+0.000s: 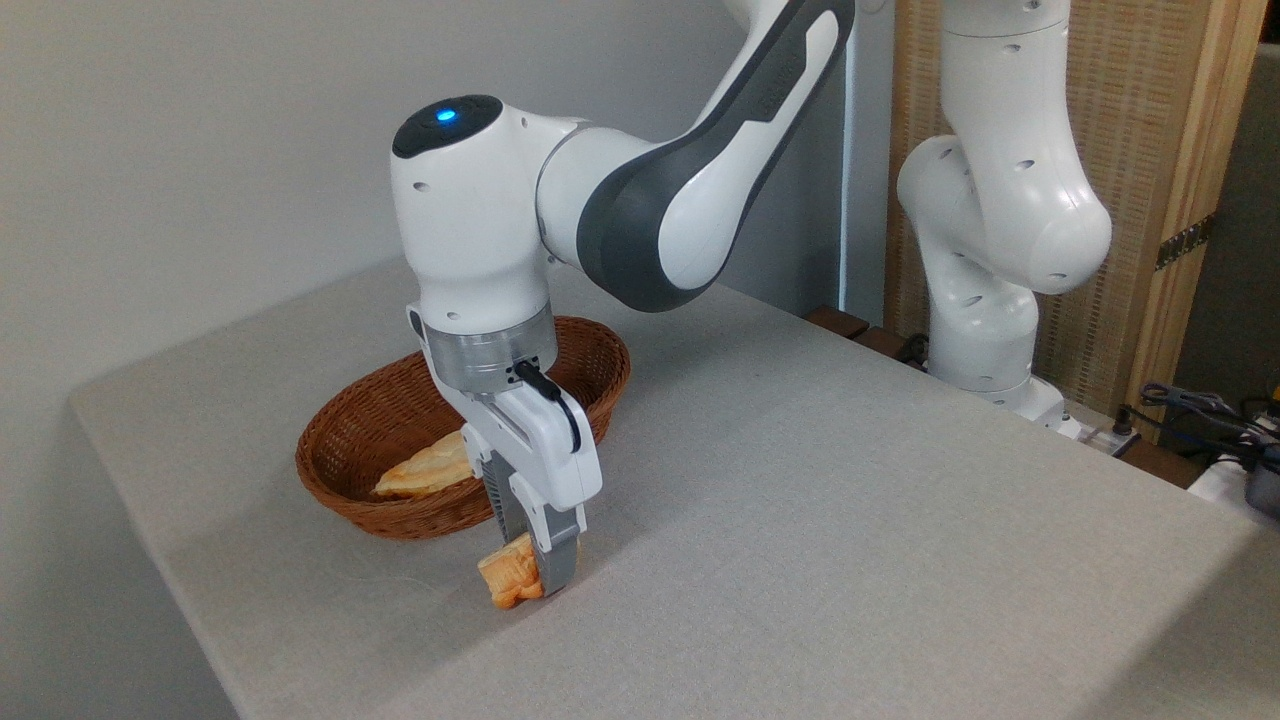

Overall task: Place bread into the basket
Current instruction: 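Close the gripper on the bread roll and lift it, then carry the held roll over the basket and lower it inside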

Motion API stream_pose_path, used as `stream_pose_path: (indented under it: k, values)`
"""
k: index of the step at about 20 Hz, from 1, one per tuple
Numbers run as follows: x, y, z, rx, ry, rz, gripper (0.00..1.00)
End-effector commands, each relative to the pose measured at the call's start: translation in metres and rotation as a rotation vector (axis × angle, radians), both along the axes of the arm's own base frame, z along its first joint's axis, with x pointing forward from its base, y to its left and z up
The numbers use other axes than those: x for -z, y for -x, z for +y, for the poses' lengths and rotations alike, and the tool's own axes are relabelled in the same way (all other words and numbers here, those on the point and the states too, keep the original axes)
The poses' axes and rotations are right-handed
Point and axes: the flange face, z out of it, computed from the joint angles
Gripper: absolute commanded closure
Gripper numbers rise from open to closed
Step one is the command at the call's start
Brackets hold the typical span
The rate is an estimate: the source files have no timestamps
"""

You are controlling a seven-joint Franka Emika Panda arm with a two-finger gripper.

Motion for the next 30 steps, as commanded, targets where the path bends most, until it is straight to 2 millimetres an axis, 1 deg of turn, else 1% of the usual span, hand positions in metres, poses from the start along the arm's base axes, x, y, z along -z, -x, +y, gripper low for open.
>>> stream_pose_path:
  k: [1,3,5,9,11,12,14,15,16,18,19,20,21,23,24,25,28,29,30]
  values:
    - [0.002,-0.003,0.004,0.01,0.01,-0.01,0.72]
    - [-0.005,-0.004,0.005,0.0,0.022,-0.023,0.7]
    - [-0.024,-0.008,0.007,-0.036,0.079,-0.06,0.7]
    - [-0.059,-0.014,0.007,-0.054,0.109,-0.127,0.68]
    - [-0.075,-0.016,0.004,-0.065,0.145,-0.154,0.63]
    - [-0.089,-0.016,0.003,-0.078,0.18,-0.177,0.62]
    - [-0.103,-0.013,-0.008,-0.083,0.232,-0.194,0.59]
    - [-0.112,-0.009,-0.014,-0.078,0.251,-0.197,0.58]
    - [-0.115,-0.004,-0.028,-0.061,0.264,-0.173,0.57]
    - [-0.116,0.006,-0.047,-0.05,0.272,-0.123,0.48]
    - [-0.116,0.01,-0.063,-0.035,0.274,-0.101,0.41]
    - [-0.113,0.015,-0.076,-0.02,0.268,-0.073,0.36]
    - [-0.112,0.019,-0.085,-0.017,0.266,-0.049,0.28]
    - [-0.105,0.023,-0.098,0.001,0.258,-0.011,0.17]
    - [-0.1,0.025,-0.104,0.011,0.254,0.008,0.0]
    - [-0.095,0.029,-0.111,0.022,0.248,0.035,0.0]
    - [-0.086,0.037,-0.119,0.054,0.211,0.104,0.0]
    - [-0.084,0.041,-0.127,0.077,0.193,0.121,0.0]
    - [-0.079,0.042,-0.129,0.087,0.173,0.135,0.0]
